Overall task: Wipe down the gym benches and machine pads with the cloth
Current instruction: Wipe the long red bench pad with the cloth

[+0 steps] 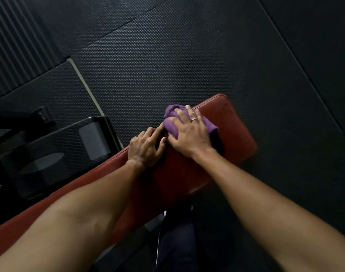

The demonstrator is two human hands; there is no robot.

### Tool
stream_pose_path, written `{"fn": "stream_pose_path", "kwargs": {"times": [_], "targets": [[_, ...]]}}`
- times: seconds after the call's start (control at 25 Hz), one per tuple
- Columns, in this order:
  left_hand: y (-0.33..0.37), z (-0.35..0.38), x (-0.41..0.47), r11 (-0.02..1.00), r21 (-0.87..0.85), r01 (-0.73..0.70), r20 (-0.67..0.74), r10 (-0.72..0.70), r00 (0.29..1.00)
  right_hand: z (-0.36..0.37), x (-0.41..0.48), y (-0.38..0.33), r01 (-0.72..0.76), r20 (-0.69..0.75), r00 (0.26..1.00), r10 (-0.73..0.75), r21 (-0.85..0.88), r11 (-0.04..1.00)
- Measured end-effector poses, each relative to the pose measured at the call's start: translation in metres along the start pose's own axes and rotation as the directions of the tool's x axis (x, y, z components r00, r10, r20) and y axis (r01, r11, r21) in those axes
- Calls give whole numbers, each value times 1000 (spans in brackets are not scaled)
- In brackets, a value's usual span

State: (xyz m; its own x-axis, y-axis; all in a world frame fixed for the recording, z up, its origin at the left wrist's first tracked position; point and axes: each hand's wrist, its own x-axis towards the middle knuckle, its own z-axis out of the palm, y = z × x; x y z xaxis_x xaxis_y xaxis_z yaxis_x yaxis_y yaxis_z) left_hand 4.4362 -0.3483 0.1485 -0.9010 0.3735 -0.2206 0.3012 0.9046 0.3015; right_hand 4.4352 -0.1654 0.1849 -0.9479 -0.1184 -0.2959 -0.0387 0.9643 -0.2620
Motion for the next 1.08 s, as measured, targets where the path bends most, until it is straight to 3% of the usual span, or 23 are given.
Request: {"fn": "stream_pose_path", "kwargs": {"times": [0.08, 0.16, 0.24, 0.36, 0.48, 0.56, 0.64, 0.72, 0.84, 0.96, 1.08], "targets": [[1, -1, 0, 1000, 23, -9, 14, 9, 1000, -15, 10, 41, -30, -26, 999, 29, -53, 998], [2, -4, 0, 999, 37, -15, 33, 14, 999, -30, 20, 69, -184, -22, 983, 183, -67, 981], [1, -4, 0, 999, 37, -9, 40, 7, 999, -31, 28, 53, -294, -5, 956, 294, -84, 952], [-1, -3, 0, 1000, 15, 5, 34, -5, 999, -20, 31, -3, -120, 82, 988, 128, -102, 988], [2, -5, 0, 1000, 24, -2, 47, 1, 999, -31, 36, 16, 20, 117, 993, -1, -160, 987], [4, -11, 0, 1000, 16, 1, 77, -2, 997, -40, 42, 61, -89, 21, 995, 94, -175, 981], [5, -15, -1, 1000, -21, 0, 109, 2, 994, -44, 36, 97, -252, -85, 966, 245, -85, 964], [8, -20, 4, 998, -61, 2, 144, 7, 990, -31, 22, 89, -367, -136, 922, 361, -18, 930], [13, -22, 14, 992, -128, -14, 160, 35, 986, -9, -15, 46, -343, -147, 927, 345, 34, 939], [26, -22, 30, 984, -163, -67, 188, 97, 977, -5, -62, 64, -265, -110, 959, 262, -12, 964], [45, -21, 53, 974, -205, -101, 227, 148, 963, -17, -73, 96, -465, -78, 879, 470, 71, 882]]}}
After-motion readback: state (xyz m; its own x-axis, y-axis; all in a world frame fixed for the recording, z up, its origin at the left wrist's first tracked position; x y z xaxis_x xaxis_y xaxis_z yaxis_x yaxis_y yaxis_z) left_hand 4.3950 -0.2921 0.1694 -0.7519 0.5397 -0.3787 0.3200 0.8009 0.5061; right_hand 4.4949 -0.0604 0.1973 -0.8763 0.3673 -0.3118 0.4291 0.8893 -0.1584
